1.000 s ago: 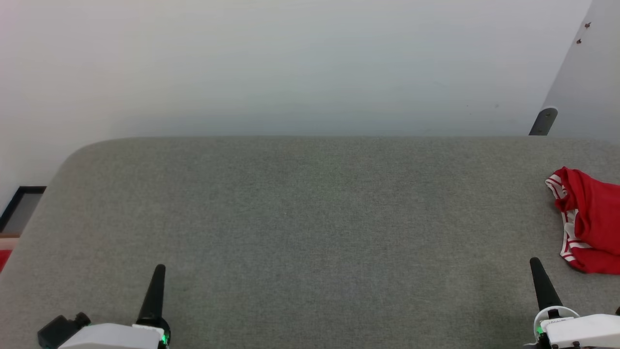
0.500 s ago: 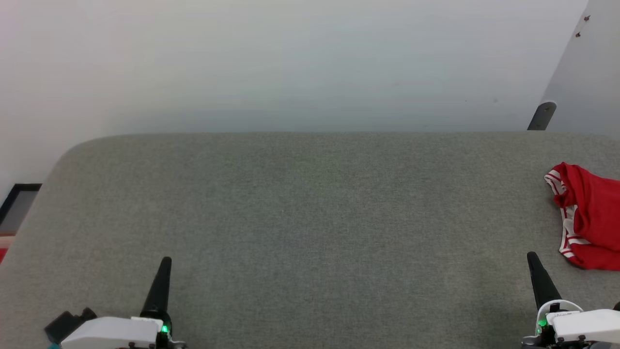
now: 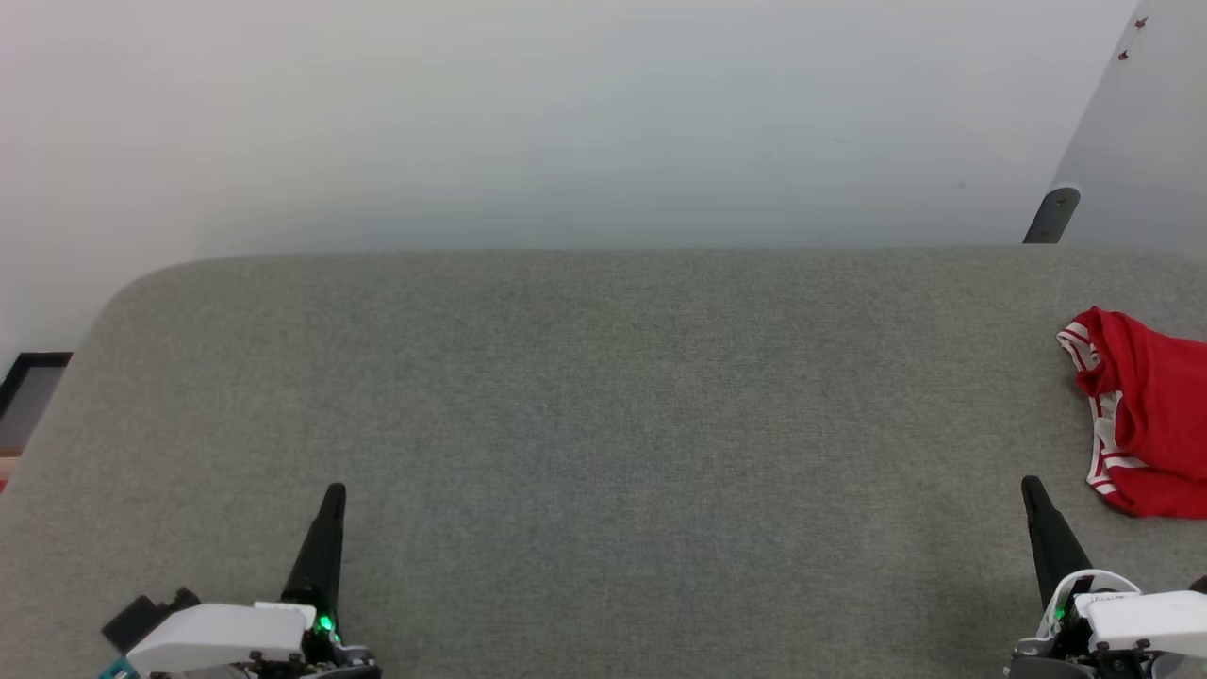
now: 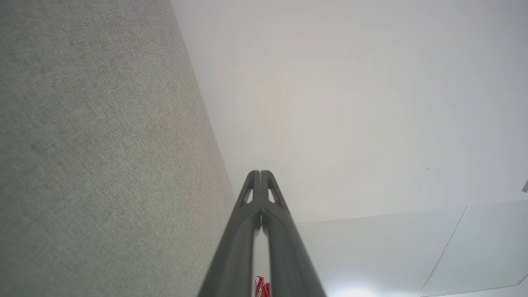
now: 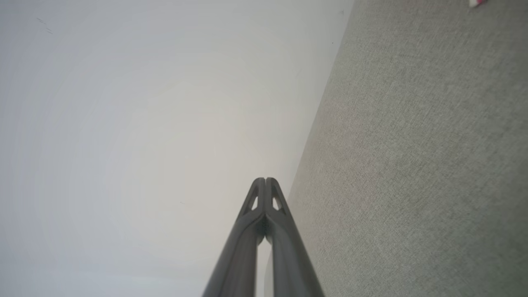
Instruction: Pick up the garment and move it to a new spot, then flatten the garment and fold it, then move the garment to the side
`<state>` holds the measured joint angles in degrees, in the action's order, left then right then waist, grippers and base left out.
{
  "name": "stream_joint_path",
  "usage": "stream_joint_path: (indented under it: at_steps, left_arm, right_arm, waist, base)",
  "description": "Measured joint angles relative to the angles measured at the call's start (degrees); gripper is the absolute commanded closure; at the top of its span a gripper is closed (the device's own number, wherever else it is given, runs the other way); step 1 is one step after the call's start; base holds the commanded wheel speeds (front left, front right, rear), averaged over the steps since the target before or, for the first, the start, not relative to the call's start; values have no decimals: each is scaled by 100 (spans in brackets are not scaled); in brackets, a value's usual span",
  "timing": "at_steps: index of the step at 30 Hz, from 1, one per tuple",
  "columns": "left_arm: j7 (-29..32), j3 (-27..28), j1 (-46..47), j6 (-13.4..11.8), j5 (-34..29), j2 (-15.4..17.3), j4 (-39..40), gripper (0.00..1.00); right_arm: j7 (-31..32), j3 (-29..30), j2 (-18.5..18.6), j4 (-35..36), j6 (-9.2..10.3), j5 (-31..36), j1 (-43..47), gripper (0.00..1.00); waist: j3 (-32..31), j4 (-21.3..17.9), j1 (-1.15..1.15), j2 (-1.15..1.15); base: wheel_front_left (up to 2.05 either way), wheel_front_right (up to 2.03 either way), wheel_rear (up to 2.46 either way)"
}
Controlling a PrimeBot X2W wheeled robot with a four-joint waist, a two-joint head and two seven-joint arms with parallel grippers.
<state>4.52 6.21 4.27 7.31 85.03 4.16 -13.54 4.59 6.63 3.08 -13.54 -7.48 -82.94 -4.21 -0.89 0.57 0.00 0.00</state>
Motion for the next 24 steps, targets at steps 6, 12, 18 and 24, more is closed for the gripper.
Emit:
stream_joint_path:
  at_steps: [6, 12, 18, 24]
  left_arm:
    - [52, 7, 47, 0, 202, -36, -15, 100]
    - [110, 15, 106, 0, 419, -74, -30, 100]
    - [170, 22, 148, 0, 602, -111, -44, 100]
    - [207, 25, 175, 0, 728, -137, -52, 100]
  right_arm:
    - [55, 0, -3, -18, 0, -286, -77, 100]
    - [108, 0, -4, -27, 0, -549, -114, 100]
    - [160, 0, -7, -45, 0, -790, -141, 100]
    - [199, 0, -9, -52, 0, -939, -203, 100]
  waist:
    - [30, -16, 0, 0]
    - [60, -32, 0, 0]
    - [89, -48, 0, 0]
    - [107, -58, 0, 0]
  base:
    - [0, 0, 0]
    - [0, 0, 0]
    - [0, 0, 0]
    - [0, 0, 0]
